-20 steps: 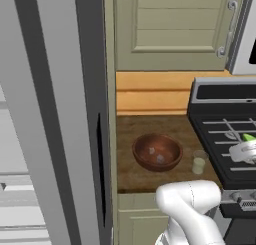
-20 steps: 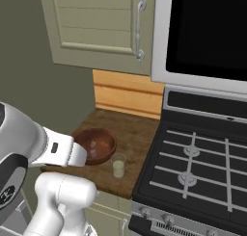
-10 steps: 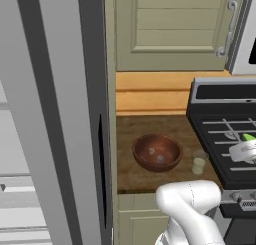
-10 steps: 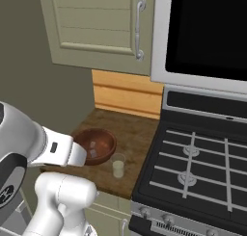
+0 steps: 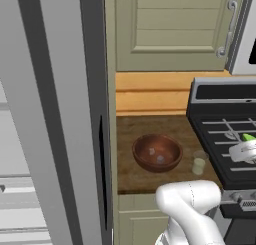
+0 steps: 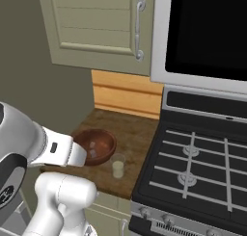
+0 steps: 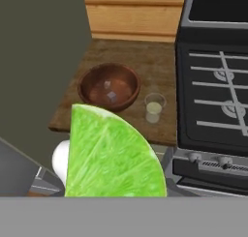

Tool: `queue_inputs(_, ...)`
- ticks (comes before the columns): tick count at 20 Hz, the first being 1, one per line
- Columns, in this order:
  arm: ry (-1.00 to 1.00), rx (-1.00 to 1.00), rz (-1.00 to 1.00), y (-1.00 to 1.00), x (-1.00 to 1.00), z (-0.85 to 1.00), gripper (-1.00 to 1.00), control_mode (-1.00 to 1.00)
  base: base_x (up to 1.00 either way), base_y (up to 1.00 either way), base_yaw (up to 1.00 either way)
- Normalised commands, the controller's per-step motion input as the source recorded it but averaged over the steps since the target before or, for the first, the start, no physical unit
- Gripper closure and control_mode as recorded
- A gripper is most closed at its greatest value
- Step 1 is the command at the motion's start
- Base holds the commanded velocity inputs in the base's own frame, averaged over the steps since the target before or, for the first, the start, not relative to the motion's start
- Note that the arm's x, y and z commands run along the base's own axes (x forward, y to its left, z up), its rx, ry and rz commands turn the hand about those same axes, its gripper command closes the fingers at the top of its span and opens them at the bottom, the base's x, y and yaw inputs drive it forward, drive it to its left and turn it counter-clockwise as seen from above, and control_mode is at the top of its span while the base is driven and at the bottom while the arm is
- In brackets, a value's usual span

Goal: Grab a lemon wedge from the fridge and one ice cube from the ice bowl, and put them in the glass of lemonade.

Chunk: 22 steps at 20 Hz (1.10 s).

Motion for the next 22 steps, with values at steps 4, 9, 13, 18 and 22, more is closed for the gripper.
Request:
queue_inputs(4,0.02,0.00,-0.01,0.00,0.39,0.00,1.00,-1.00,0.11,0.00,0.00)
queue_inputs(9,0.16,-0.05,-0.05,-0.05,0.95,-0.12,1.00,-1.00,0.00,0.00,0.00)
queue_inputs(13,0.12,-0.07,-0.08,-0.03,0.64,-0.44,1.00,-1.00,0.00,0.00,0.00)
queue_inputs(18,0.07,-0.08,-0.05,-0.09,0.42,-0.70,1.00,-1.00,0.00,0.00,0.00)
queue_inputs(22,0.05,-0.05,0.00,-0.36,0.47,-0.69,1.00,-1.00,0.00,0.00,0.00)
